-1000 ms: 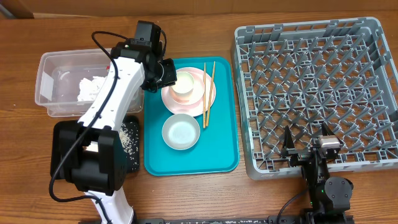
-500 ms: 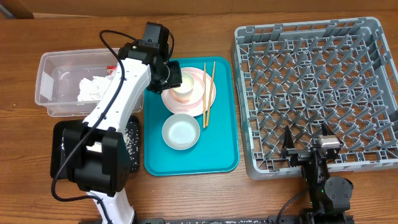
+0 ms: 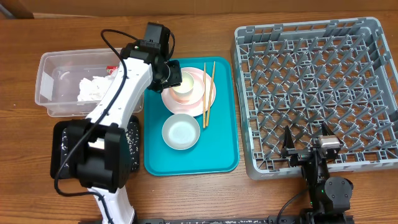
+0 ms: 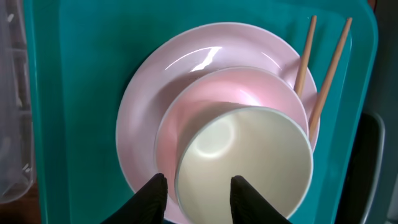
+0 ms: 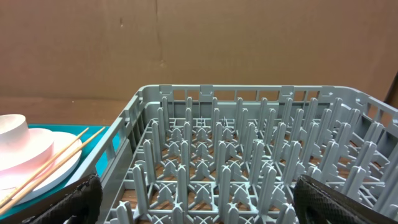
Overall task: Sort waste into correct bins and load items into the dishwasher
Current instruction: 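Lower the left gripper onto the white cup on the pink plates and grasp, then lift the white cup up and toward the dish rack with the left gripper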
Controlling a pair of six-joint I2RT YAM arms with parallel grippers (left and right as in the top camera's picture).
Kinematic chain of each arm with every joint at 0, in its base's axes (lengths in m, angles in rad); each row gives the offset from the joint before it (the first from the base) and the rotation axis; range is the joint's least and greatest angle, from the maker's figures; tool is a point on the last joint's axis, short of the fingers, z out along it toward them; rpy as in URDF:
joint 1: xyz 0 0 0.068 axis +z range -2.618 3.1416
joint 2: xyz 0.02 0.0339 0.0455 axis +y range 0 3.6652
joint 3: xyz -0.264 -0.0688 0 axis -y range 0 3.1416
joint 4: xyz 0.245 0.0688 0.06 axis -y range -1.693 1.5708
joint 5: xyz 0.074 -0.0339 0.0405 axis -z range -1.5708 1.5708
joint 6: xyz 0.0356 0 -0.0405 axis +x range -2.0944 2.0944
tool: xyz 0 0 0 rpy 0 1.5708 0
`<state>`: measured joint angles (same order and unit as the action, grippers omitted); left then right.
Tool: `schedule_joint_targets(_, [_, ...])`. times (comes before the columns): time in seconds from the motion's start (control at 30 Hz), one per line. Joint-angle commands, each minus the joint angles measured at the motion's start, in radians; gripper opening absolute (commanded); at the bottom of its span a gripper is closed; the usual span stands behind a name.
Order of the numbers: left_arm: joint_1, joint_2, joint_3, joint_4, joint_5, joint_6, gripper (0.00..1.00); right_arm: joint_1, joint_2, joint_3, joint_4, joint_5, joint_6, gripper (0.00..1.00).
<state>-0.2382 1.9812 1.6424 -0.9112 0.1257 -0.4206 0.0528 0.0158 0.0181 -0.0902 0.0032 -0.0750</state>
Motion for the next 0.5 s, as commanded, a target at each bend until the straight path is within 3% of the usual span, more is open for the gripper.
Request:
schedule_joint_targets(0.0, [-0.005, 0.039, -0.005, 0.019, -0.014, -0.015, 0.35, -0.004, -0.003, -0.01, 0.006, -0.006, -0.001, 1.0])
schedule_joint_targets(0.3, [-0.004, 0.053, -0.005, 0.026, -0.013, -0.025, 0.28, -0.004, -0.003, -0.01, 0.006, -0.006, -0.001, 1.0])
schedule_joint_targets(0.47, [-0.004, 0.053, -0.005, 0.026, -0.001, -0.025, 0.13, -0.004, -0.003, -0.01, 0.006, -0.006, -0.001, 1.0])
